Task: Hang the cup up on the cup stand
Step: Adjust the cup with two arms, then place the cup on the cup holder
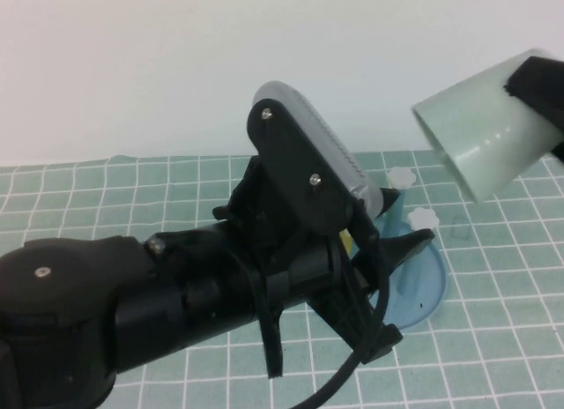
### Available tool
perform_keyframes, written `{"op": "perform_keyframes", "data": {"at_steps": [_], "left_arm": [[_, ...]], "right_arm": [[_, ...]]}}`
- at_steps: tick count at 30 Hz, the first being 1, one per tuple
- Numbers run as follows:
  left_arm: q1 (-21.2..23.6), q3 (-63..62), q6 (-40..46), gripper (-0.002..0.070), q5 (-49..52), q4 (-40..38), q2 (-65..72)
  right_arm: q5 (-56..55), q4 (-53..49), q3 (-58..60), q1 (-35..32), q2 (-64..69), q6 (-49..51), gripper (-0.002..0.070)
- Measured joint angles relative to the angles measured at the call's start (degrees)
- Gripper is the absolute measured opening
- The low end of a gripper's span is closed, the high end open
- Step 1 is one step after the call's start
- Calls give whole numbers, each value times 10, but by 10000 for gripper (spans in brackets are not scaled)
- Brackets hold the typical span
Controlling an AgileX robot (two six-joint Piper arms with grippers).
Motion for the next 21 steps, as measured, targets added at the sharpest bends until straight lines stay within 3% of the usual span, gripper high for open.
{"op": "perform_keyframes", "data": {"at_steps": [6, 7, 8, 9, 13, 21], "left_arm": [[0, 7, 0, 254, -16, 0, -30], [0, 9, 0, 223, -20, 0, -36], [0, 10, -2, 83, -27, 0, -42], [2, 13, -2, 162, -33, 0, -49], [3, 18, -2, 32, -95, 0, -80], [3, 18, 72, 1, -121, -3, -133]], "right_arm": [[-6, 1, 0, 0, -30, -250, 523], [-8, 1, 0, 0, -34, -290, 522], [-9, 1, 0, 0, -36, -323, 522], [-12, 2, 0, 0, -39, -351, 522], [-34, 6, 0, 0, -40, -413, 521], [-55, 13, 0, 0, -40, -558, 520]]}}
